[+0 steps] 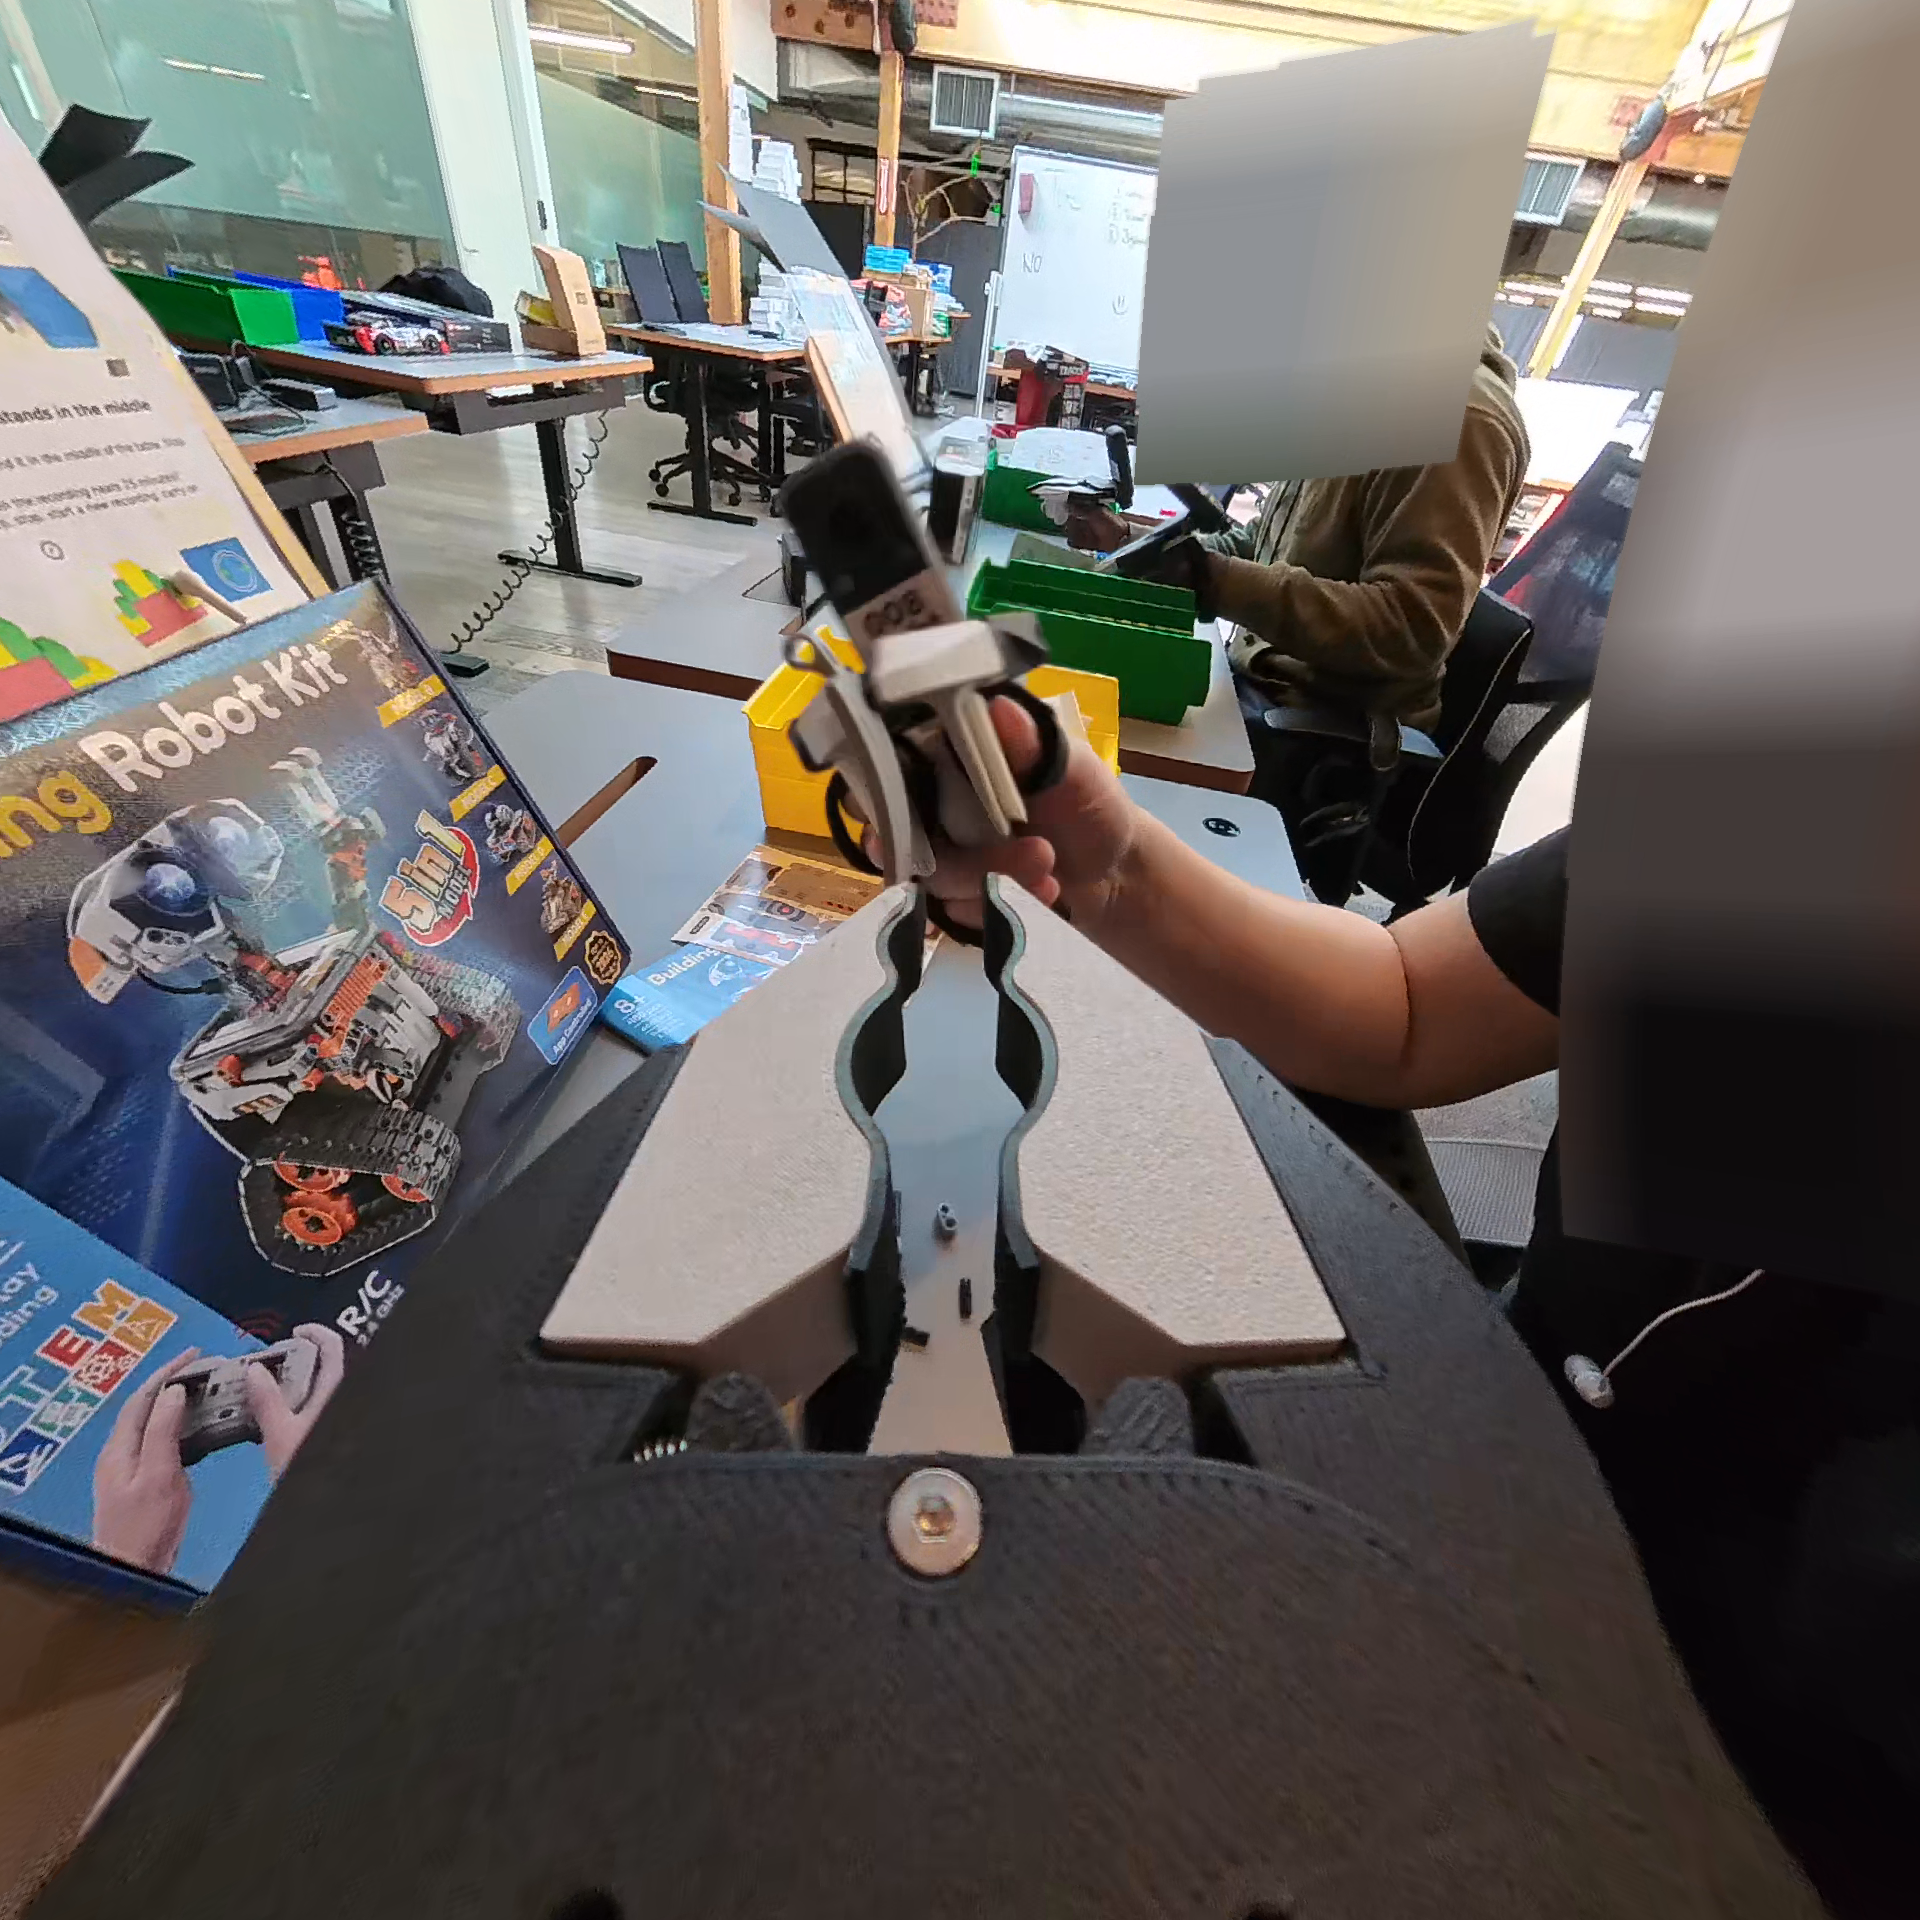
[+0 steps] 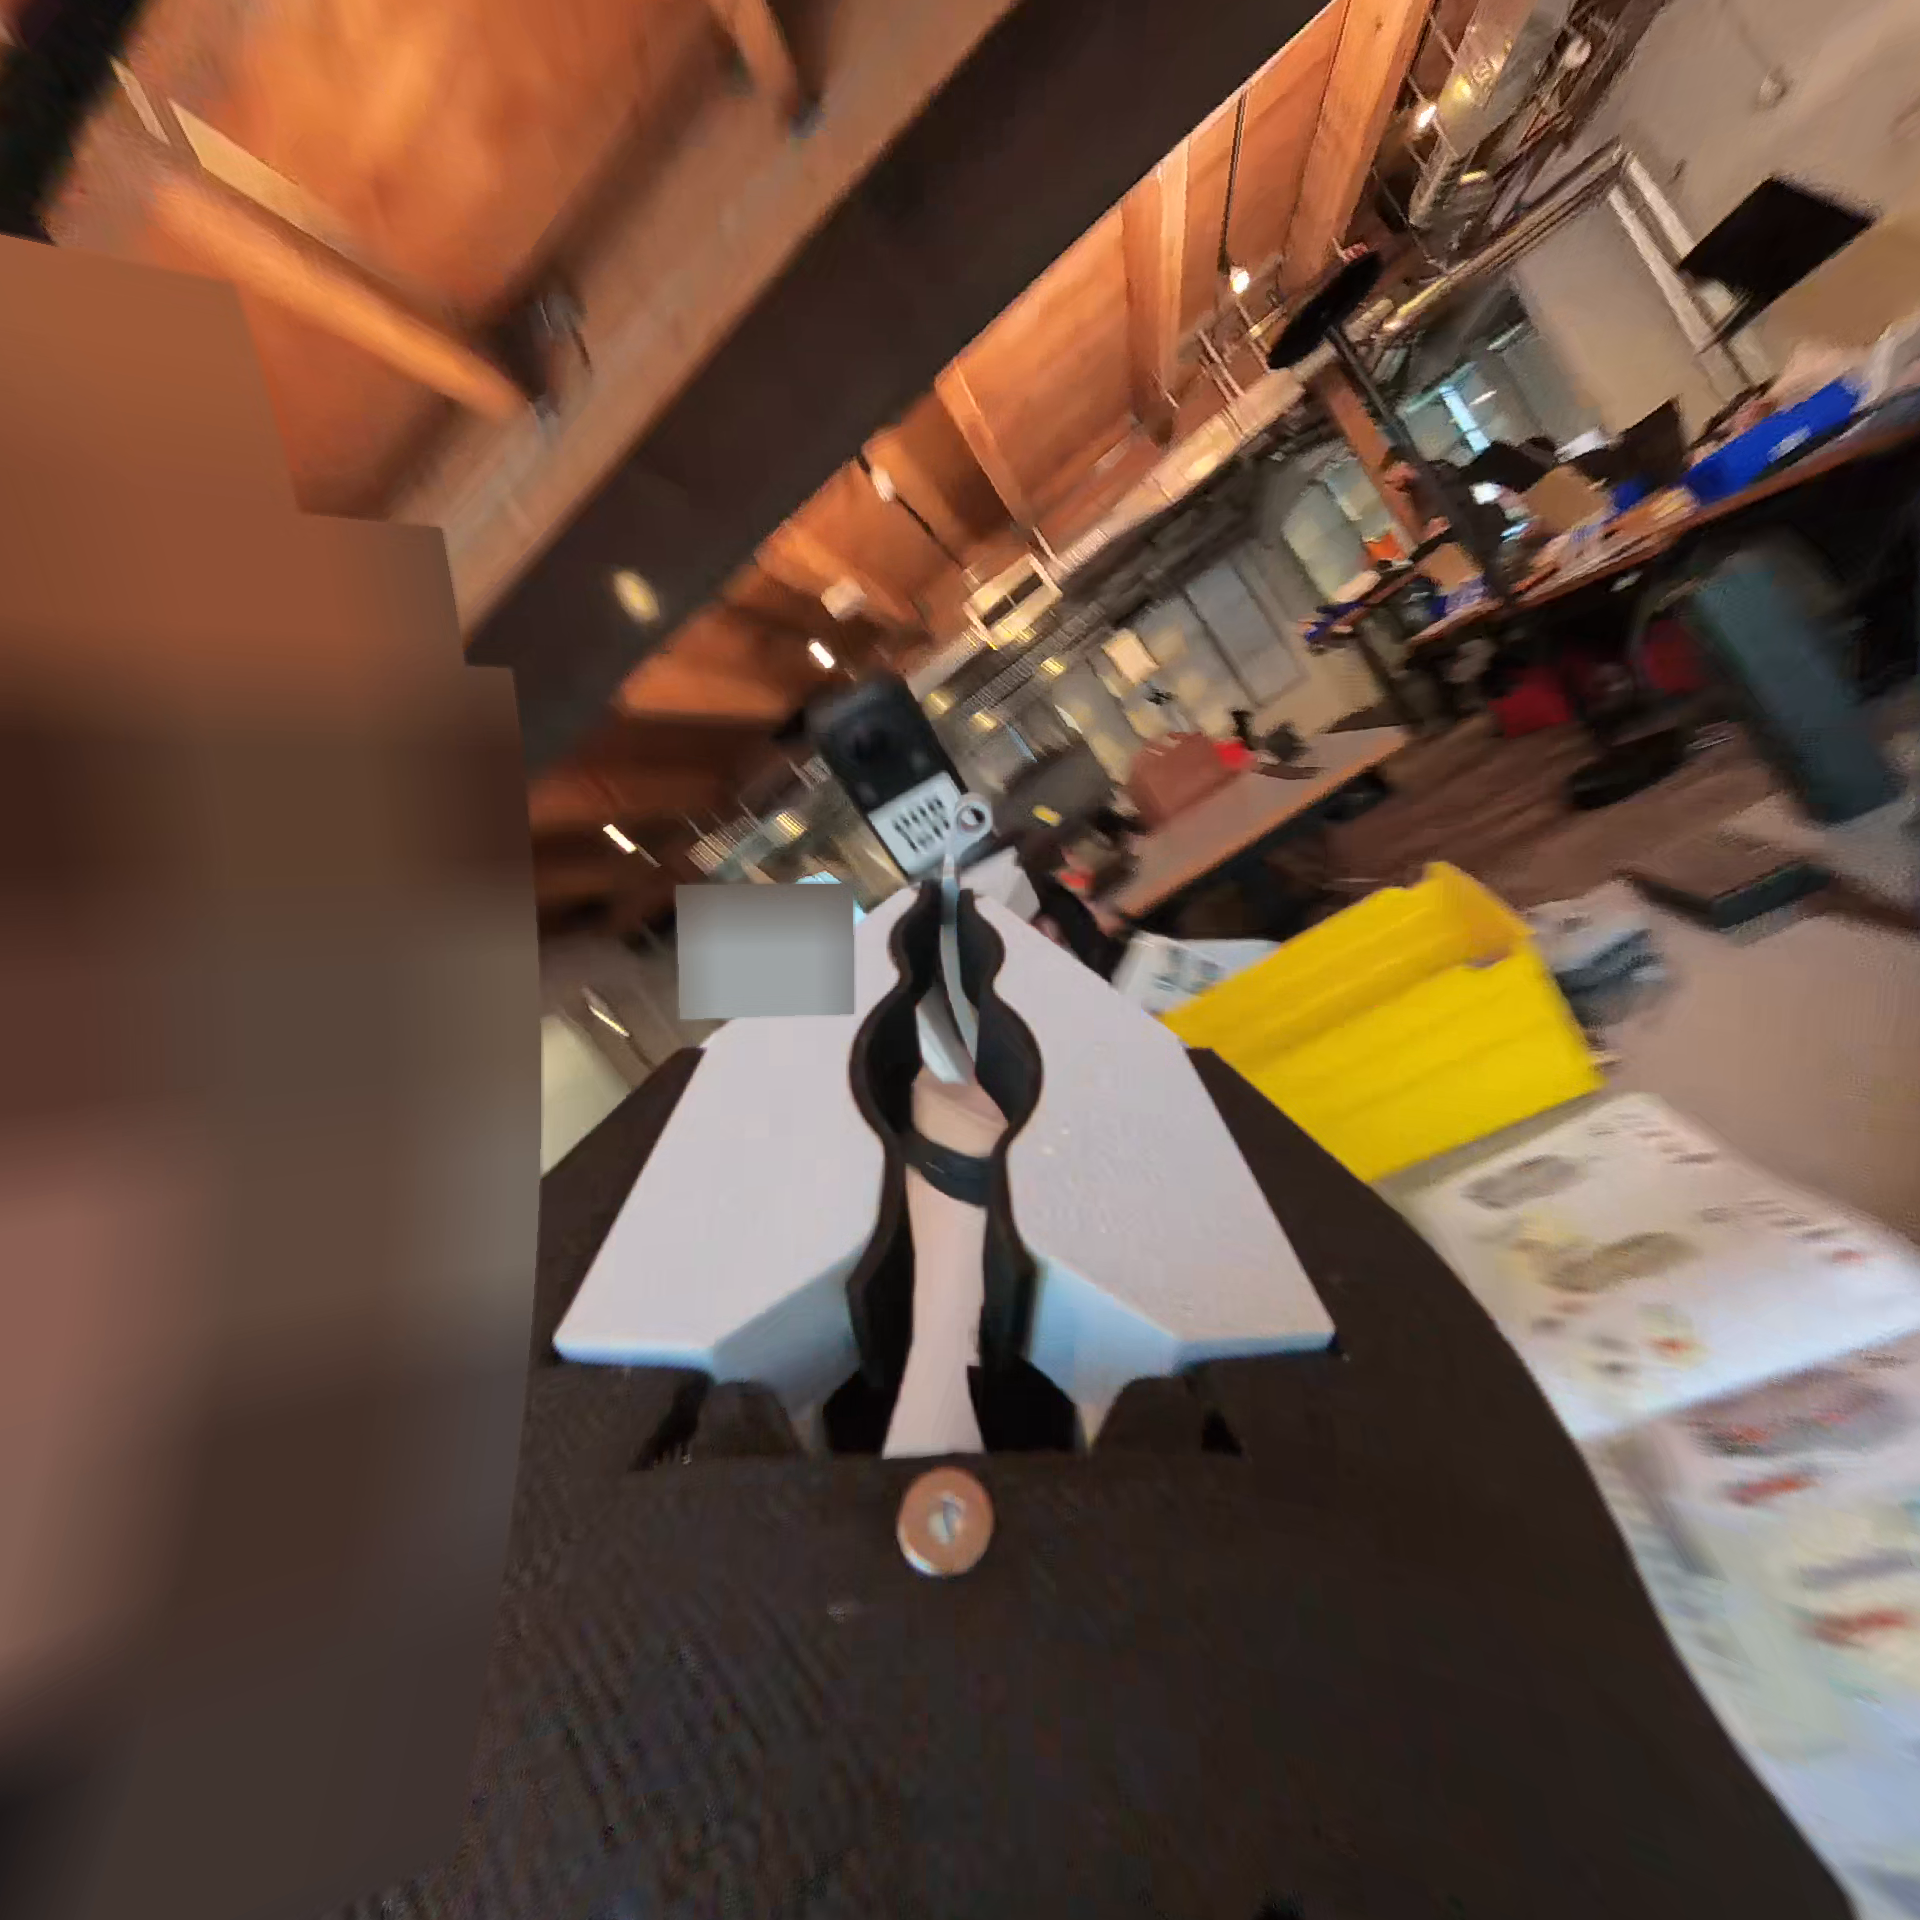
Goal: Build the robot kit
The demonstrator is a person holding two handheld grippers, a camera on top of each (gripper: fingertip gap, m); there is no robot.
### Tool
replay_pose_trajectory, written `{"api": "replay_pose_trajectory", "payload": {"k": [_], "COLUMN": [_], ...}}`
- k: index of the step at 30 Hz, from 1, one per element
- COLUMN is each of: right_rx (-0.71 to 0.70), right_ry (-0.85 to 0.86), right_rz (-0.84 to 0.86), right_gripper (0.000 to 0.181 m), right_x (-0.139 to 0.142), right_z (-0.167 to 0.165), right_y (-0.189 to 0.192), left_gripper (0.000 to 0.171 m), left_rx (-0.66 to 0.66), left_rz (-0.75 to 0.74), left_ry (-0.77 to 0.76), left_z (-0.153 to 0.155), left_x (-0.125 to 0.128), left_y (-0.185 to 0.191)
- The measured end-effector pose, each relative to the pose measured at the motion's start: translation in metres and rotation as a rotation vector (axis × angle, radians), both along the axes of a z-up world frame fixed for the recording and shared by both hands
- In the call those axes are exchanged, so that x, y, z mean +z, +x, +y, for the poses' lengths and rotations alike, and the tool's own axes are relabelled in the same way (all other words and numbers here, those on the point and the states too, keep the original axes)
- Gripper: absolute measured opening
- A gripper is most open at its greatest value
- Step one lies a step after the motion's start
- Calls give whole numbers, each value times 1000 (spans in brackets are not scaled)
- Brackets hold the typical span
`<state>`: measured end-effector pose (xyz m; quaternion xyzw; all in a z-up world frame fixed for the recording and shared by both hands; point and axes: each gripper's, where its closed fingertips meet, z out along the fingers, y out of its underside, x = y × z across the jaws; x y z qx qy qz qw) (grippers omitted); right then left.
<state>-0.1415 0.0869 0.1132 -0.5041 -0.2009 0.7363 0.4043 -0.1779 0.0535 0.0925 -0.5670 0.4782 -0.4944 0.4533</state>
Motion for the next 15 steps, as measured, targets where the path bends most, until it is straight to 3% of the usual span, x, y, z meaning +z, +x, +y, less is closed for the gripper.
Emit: {"api": "replay_pose_trajectory", "payload": {"k": [4, 7, 11, 15], "right_rx": [196, 329, 546, 681], "right_ry": [-329, -469, -434, -334], "right_rz": [342, 567, 715, 701], "right_gripper": [0, 0, 0, 0], "right_x": [6, 7, 14, 20], "right_z": [21, 32, 22, 0], "right_y": [33, 58, 76, 78], "left_gripper": [7, 7, 8, 8], "left_rx": [-8, -19, -30, -43], "left_rz": [-11, 3, 32, 56], "left_ry": [-12, -8, 19, 47], "left_z": [-2, -5, -11, -18], "left_x": [3, 2, 0, -1], "left_y": [0, 2, 5, 7]}}
